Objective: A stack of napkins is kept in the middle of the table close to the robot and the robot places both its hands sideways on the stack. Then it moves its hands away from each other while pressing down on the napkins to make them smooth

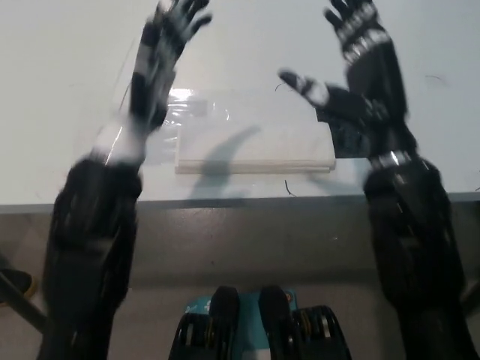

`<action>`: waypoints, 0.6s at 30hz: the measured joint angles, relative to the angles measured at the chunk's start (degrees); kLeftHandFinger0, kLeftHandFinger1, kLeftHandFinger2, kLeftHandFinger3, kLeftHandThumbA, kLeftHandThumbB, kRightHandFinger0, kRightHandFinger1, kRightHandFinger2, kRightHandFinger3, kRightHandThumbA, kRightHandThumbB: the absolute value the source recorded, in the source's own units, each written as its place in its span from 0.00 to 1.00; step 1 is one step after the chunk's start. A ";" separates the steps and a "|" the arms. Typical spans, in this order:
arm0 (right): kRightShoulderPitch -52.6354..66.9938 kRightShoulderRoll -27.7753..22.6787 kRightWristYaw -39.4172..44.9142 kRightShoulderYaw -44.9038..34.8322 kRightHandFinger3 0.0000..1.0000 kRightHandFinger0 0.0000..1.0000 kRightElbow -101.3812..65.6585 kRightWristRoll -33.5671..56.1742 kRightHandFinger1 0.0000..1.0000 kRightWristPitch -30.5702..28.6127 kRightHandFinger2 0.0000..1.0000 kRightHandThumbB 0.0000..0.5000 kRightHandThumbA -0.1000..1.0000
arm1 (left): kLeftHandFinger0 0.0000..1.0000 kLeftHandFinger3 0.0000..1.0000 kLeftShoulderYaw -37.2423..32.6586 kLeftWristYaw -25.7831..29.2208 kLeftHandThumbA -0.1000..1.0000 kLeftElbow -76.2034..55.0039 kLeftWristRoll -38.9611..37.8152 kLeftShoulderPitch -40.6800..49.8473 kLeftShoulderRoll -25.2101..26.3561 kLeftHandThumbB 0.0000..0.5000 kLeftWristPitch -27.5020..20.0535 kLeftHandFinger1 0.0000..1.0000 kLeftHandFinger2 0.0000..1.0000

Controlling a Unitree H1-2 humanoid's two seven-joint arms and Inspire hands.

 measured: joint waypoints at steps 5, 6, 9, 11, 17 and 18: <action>-8.11 2.42 0.39 -3.03 1.00 1.00 13.74 2.66 1.00 -0.27 1.00 0.51 1.00 | 1.00 1.00 4.21 -0.06 1.00 15.51 -3.54 -7.02 -1.95 0.57 1.67 1.00 1.00; -9.68 2.67 0.45 -3.68 1.00 1.00 17.30 2.97 1.00 -0.40 1.00 0.48 1.00 | 1.00 1.00 5.06 -0.06 1.00 18.39 -4.10 -8.09 -2.20 0.57 1.81 1.00 1.00; -14.12 3.22 0.45 -5.71 1.00 1.00 26.02 3.74 1.00 -1.39 1.00 0.44 1.00 | 1.00 1.00 6.66 -0.06 1.00 25.94 -5.16 -11.10 -2.49 0.54 1.90 1.00 1.00; -16.91 3.52 0.40 -7.22 1.00 1.00 32.75 4.11 1.00 -2.31 1.00 0.45 1.00 | 1.00 1.00 7.94 0.01 1.00 31.14 -5.73 -13.41 -2.79 0.52 1.86 1.00 1.00; -22.86 3.88 0.42 -12.50 1.00 1.00 50.45 6.34 1.00 -4.28 1.00 0.46 1.00 | 1.00 1.00 10.45 0.37 1.00 46.32 -6.72 -19.42 -3.23 0.55 0.94 1.00 1.00; -24.60 3.99 0.41 -14.28 1.00 1.00 55.15 7.16 1.00 -4.81 1.00 0.46 1.00 | 1.00 1.00 11.89 0.71 1.00 51.64 -7.19 -21.53 -3.44 0.52 0.58 1.00 1.00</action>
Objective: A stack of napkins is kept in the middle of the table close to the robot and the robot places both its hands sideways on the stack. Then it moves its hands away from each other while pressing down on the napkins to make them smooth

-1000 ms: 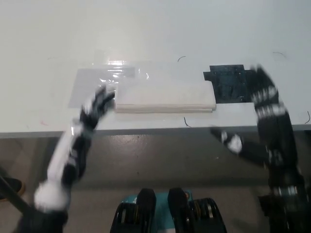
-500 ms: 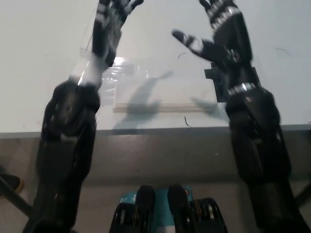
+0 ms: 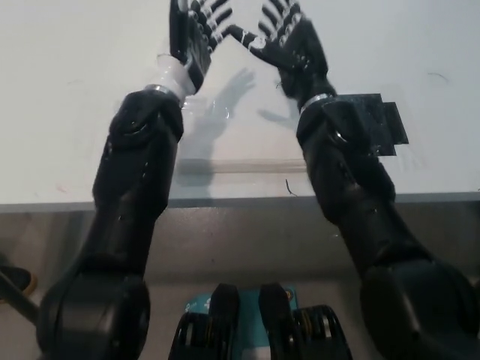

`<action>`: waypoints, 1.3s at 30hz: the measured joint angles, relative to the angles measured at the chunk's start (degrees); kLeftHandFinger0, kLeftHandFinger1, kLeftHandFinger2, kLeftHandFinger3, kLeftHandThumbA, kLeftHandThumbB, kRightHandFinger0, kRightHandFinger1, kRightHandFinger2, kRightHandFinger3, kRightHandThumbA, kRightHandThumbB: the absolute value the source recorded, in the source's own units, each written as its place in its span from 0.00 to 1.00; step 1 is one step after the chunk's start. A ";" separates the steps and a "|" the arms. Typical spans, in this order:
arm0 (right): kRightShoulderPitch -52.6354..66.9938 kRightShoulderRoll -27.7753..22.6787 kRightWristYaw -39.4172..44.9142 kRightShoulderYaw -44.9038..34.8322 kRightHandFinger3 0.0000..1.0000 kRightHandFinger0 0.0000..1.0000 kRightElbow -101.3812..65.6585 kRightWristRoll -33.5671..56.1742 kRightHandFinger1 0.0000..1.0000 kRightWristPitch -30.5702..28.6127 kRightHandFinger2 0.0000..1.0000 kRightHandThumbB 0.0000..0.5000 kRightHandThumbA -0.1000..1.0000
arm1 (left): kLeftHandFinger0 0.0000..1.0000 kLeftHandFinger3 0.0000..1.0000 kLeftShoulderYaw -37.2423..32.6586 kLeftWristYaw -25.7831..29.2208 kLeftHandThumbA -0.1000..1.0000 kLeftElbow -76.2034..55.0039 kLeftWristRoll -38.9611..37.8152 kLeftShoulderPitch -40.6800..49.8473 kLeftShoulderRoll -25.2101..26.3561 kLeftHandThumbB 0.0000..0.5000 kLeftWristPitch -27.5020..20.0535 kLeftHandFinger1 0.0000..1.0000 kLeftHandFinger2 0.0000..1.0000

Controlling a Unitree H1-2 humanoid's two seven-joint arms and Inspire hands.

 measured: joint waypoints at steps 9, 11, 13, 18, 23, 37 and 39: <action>-4.52 0.80 0.01 -6.07 1.00 1.00 10.34 2.58 1.00 -2.18 1.00 0.47 1.00 | 1.00 1.00 2.97 1.10 1.00 13.55 -1.21 -6.03 -1.01 0.52 -3.00 1.00 1.00; -4.44 0.82 0.00 -6.31 1.00 1.00 11.35 2.75 1.00 -2.27 1.00 0.47 1.00 | 1.00 1.00 2.74 1.36 1.00 14.70 -1.15 -5.93 -0.99 0.50 -3.50 1.00 1.00; -4.32 0.90 0.00 -6.71 1.00 1.00 12.07 2.94 1.00 -2.32 1.00 0.48 1.00 | 1.00 1.00 2.40 1.52 1.00 15.59 -0.99 -5.86 -0.86 0.46 -3.98 1.00 1.00; -3.52 1.44 0.09 -7.90 1.00 1.00 12.31 3.24 1.00 -2.34 1.00 0.48 1.00 | 1.00 1.00 2.18 1.50 1.00 15.77 -0.72 -4.25 -0.14 0.49 -4.93 1.00 1.00; -1.21 1.82 0.59 -7.83 1.00 1.00 12.34 3.17 1.00 -2.60 1.00 0.51 1.00 | 1.00 1.00 2.28 1.40 1.00 15.77 -0.71 -0.34 0.35 0.49 -5.15 1.00 1.00; 3.06 2.49 1.72 -7.87 1.00 1.00 12.64 3.18 1.00 -2.70 1.00 0.38 1.00 | 1.00 1.00 2.76 1.03 1.00 15.82 -1.46 4.15 0.41 0.43 -6.94 1.00 1.00; 3.64 2.53 2.09 -7.88 1.00 1.00 12.63 3.18 1.00 -2.92 1.00 0.40 1.00 | 1.00 1.00 2.66 0.95 1.00 15.81 -1.48 4.40 0.29 0.44 -7.35 1.00 1.00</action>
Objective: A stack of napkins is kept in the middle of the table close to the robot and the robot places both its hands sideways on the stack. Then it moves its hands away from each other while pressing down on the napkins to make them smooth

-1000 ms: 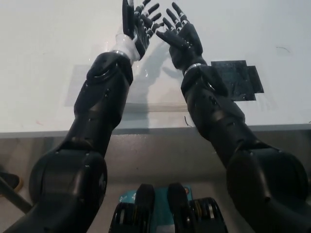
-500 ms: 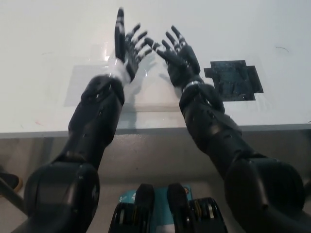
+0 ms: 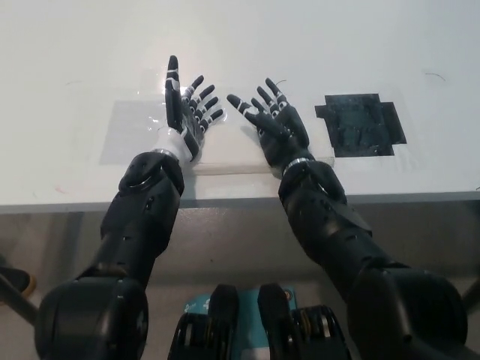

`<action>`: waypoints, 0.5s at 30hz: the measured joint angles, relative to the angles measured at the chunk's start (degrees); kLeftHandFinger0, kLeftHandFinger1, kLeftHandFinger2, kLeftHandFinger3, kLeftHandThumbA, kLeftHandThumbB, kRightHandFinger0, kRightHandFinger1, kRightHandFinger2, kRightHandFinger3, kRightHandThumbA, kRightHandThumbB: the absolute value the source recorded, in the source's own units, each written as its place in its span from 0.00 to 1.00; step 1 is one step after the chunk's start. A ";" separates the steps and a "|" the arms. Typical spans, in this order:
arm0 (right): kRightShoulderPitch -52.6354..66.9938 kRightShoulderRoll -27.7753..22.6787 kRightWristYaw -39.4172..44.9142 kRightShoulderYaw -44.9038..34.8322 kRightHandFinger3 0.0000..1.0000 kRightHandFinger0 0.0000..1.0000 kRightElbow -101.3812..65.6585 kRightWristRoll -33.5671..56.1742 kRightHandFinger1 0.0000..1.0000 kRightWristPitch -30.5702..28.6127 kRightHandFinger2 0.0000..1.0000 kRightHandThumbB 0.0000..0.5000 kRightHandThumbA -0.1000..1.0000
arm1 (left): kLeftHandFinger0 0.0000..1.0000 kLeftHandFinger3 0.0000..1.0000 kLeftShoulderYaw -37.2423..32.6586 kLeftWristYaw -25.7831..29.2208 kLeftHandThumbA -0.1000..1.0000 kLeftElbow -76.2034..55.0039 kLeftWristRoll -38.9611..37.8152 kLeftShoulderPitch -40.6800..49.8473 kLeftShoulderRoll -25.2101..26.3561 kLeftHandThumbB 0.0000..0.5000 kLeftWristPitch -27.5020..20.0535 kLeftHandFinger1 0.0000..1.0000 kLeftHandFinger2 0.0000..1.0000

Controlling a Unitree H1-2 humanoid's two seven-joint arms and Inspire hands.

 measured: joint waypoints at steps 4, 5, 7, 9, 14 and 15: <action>0.58 0.23 0.79 0.00 1.00 1.00 -0.01 0.01 1.00 -0.86 1.00 0.41 1.00 | 1.00 1.00 -0.10 -0.22 1.00 -0.07 -0.05 0.61 -0.43 0.42 -0.99 1.00 1.00; 0.80 0.28 1.00 -0.01 1.00 1.00 -0.01 0.01 1.00 -0.99 1.00 0.41 1.00 | 1.00 1.00 -0.17 -0.28 1.00 -0.08 -0.05 0.72 -0.53 0.43 -1.22 1.00 1.00; 1.15 0.34 1.25 -0.03 1.00 1.00 -0.01 0.01 1.00 -1.20 1.00 0.46 1.00 | 1.00 1.00 -0.38 -0.28 1.00 -0.11 -0.01 0.79 -0.66 0.45 -1.44 1.00 1.00; 1.20 0.40 1.30 -0.18 1.00 1.00 -0.01 0.03 1.00 -1.46 1.00 0.46 1.00 | 1.00 1.00 -0.71 -0.24 1.00 -0.17 0.07 0.79 -0.76 0.44 -1.49 1.00 1.00; 1.43 0.39 1.62 -0.80 1.00 1.00 -0.01 0.18 1.00 -1.92 1.00 0.47 1.00 | 1.00 1.00 -2.91 -0.28 1.00 -0.79 0.77 0.80 -1.03 0.43 -1.87 1.00 1.00; 1.53 0.37 1.73 -0.86 1.00 1.00 -0.01 0.22 1.00 -2.03 1.00 0.47 1.00 | 1.00 1.00 -3.39 -0.27 1.00 -0.84 0.99 0.83 -1.18 0.42 -2.07 1.00 1.00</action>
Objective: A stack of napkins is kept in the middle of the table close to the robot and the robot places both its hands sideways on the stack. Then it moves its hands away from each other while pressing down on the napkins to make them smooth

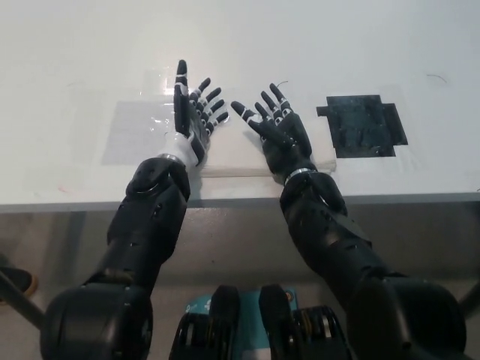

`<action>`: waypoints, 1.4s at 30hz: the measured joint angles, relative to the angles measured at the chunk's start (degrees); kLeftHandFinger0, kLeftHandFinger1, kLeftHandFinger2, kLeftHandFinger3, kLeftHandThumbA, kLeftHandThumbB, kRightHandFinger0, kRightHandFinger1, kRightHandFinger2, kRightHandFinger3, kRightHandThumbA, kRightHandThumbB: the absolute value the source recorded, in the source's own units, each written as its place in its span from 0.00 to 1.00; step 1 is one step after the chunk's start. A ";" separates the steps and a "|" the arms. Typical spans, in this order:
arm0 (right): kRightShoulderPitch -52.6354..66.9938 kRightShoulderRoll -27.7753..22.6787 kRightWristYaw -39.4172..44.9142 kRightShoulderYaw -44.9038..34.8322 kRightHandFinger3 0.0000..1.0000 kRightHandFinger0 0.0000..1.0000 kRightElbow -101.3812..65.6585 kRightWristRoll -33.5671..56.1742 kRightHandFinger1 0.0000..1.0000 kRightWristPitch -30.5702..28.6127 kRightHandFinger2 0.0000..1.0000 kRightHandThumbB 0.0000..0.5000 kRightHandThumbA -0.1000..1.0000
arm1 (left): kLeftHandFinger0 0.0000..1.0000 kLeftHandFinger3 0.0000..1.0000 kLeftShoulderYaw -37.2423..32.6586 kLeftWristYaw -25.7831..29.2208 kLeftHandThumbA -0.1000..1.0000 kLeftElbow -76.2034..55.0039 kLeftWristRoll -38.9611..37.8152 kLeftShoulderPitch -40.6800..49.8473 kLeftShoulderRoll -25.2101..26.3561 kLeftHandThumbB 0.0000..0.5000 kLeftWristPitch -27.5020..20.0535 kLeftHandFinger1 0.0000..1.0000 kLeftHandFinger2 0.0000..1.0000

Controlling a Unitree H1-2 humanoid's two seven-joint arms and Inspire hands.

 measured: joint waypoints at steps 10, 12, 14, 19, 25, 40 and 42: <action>1.24 -1.92 1.86 -0.52 1.00 1.00 0.00 0.83 1.00 -0.26 1.00 0.45 1.00 | 1.00 1.00 -3.00 -1.97 1.00 -0.07 0.99 1.97 0.70 0.47 -2.25 1.00 1.00; 1.49 -3.00 2.03 -0.85 1.00 1.00 0.00 1.09 1.00 -0.26 1.00 0.49 1.00 | 1.00 1.00 -3.24 -2.76 1.00 -0.09 1.02 2.46 1.22 0.49 -2.74 1.00 1.00; 1.76 -4.23 2.14 -1.28 1.00 1.00 0.00 1.35 1.00 -0.24 1.00 0.50 1.00 | 1.00 1.00 -3.35 -3.55 1.00 -0.09 1.01 2.90 1.86 0.47 -3.27 1.00 1.00; 2.22 -7.35 2.70 -2.94 1.00 1.00 0.00 2.32 1.00 -0.16 1.00 0.47 1.00 | 1.00 1.00 -2.71 -5.81 1.00 -0.62 0.80 3.92 3.93 0.48 -4.12 1.00 1.00; 3.42 -10.21 3.39 -4.05 1.00 1.00 0.10 3.37 1.00 -0.10 1.00 0.50 1.00 | 1.00 1.00 -2.13 -7.40 1.00 -2.99 0.56 5.49 6.45 0.47 -4.64 1.00 1.00; 3.79 -11.55 5.34 -4.46 1.00 1.00 -1.27 4.50 1.00 -0.33 1.00 0.46 1.00 | 1.00 1.00 -1.94 -9.60 1.00 -21.09 -0.01 14.77 13.71 0.48 2.11 1.00 1.00; 4.86 -11.57 5.54 -3.99 1.00 1.00 -4.19 4.44 1.00 -0.43 1.00 0.48 1.00 | 1.00 1.00 -1.96 -9.83 1.00 -26.38 -0.25 16.59 14.62 0.51 3.83 1.00 1.00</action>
